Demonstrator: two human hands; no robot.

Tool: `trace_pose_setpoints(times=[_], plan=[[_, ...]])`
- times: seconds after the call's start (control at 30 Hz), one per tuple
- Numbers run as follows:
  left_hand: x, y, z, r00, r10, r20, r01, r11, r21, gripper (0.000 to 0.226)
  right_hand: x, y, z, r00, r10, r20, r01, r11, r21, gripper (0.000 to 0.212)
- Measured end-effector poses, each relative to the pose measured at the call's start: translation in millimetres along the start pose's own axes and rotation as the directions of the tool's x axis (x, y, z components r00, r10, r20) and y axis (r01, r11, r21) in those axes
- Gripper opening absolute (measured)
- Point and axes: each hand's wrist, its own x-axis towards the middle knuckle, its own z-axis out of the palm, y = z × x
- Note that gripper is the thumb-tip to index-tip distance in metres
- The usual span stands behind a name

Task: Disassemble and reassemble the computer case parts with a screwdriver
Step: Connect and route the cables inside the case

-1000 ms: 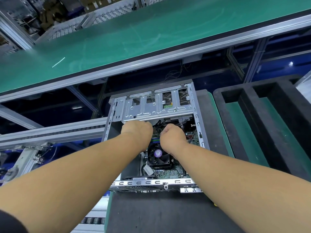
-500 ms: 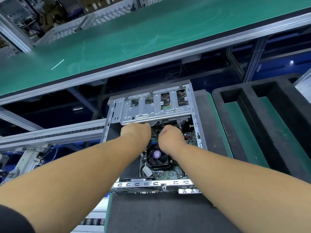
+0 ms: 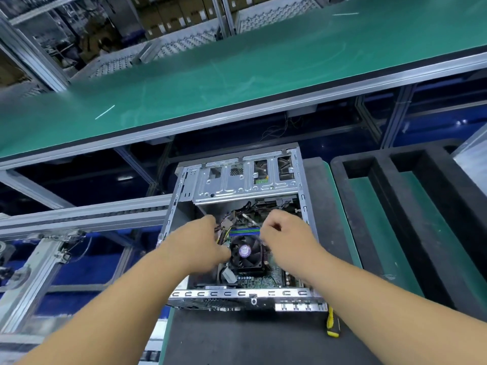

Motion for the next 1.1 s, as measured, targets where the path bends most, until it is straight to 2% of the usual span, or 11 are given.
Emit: trace_pose_setpoints(times=[0.03,0.07,0.13,0.23,0.37,0.53,0.63,0.7,0.83,1.0,1.1], plan=[[-9,3,2,0.999,-0.026,0.036,0.036,0.952,-0.304,0.025,-7,1,-7,1.000,0.001,-0.013,0.000,0.995,0.096,0.020],[-17,9,6,0.996,-0.028,0.088,0.074,0.806,-0.587,0.023,-14,2,-13,1.000,0.008,-0.027,-0.003,0.981,0.195,0.022],[-31,22,20,0.983,0.045,0.177,0.136,0.468,-0.873,0.026,-25,5,-23,0.997,0.041,-0.058,-0.015,0.922,0.388,0.022],[-43,50,46,0.961,0.157,0.229,0.194,0.209,-0.958,0.028,-40,12,-38,0.990,0.111,-0.083,-0.039,0.797,0.603,0.011],[-47,93,68,0.950,0.236,0.206,0.188,0.098,-0.977,0.032,-59,31,-60,0.971,0.169,-0.169,-0.023,0.772,0.636,0.007],[-58,132,84,0.932,0.321,0.169,0.168,0.033,-0.985,0.033,-93,64,-84,0.931,0.222,-0.290,0.010,0.778,0.628,0.009],[-65,141,93,0.914,0.367,0.173,0.174,0.030,-0.984,0.038,-111,93,-110,0.836,0.270,-0.478,0.040,0.839,0.543,0.008],[-71,142,99,0.900,0.394,0.184,0.177,0.056,-0.983,0.043,-121,117,-131,0.761,0.330,-0.559,-0.085,0.905,0.418,0.018],[-88,122,115,0.861,0.460,0.215,0.142,0.188,-0.972,0.038,-158,148,-143,0.751,0.411,-0.516,-0.387,0.908,0.160,0.046],[-104,92,149,0.895,0.421,0.150,-0.047,0.423,-0.905,0.027,-191,146,-82,0.668,0.332,-0.666,-0.360,0.927,0.101,0.024],[-108,94,173,0.916,0.384,0.119,-0.111,0.527,-0.842,0.028,-205,134,-42,0.744,0.323,-0.585,-0.255,0.946,0.199,0.020]])
